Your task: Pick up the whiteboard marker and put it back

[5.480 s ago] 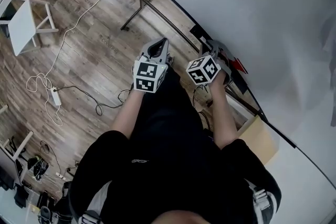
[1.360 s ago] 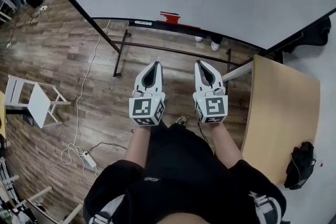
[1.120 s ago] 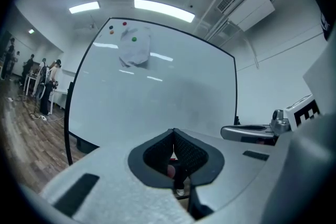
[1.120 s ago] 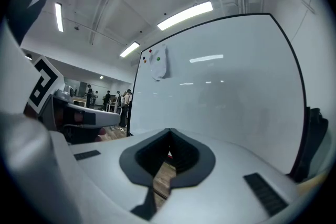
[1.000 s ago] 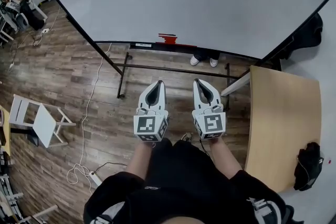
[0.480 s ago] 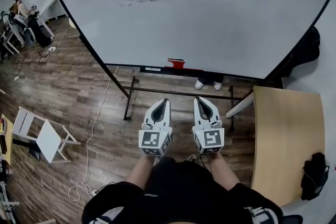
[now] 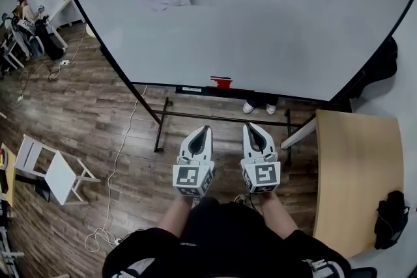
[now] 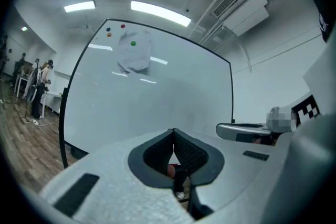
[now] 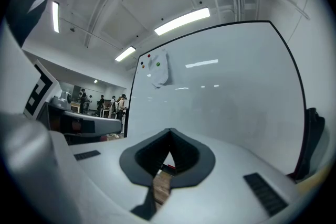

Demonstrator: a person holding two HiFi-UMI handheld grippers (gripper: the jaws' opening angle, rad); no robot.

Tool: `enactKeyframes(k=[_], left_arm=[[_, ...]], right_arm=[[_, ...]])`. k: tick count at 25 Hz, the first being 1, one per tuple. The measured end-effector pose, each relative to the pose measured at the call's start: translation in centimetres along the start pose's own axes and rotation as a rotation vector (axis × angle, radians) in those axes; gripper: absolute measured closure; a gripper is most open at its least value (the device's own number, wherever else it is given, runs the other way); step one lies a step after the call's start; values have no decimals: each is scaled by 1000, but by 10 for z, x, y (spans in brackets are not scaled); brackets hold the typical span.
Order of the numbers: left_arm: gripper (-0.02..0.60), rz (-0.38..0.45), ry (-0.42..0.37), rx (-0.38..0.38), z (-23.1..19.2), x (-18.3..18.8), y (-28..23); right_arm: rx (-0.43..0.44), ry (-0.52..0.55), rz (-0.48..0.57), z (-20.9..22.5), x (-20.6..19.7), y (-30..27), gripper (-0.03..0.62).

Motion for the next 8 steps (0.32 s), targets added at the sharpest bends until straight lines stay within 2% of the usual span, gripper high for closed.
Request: enactKeyframes(k=[8], left_arm=[[575, 15, 13, -16, 9, 4, -6]], right_arm=[[5, 6, -5, 2, -2, 2, 592]])
Point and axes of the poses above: the fingertips, and each gripper's own axes: y backward along the fingers, z to its right, x out of its top, the point moved 1 cm from there along y, backward along the fingers, and after that the axes turned 8 degrees about -y, right-handed, at the moved point
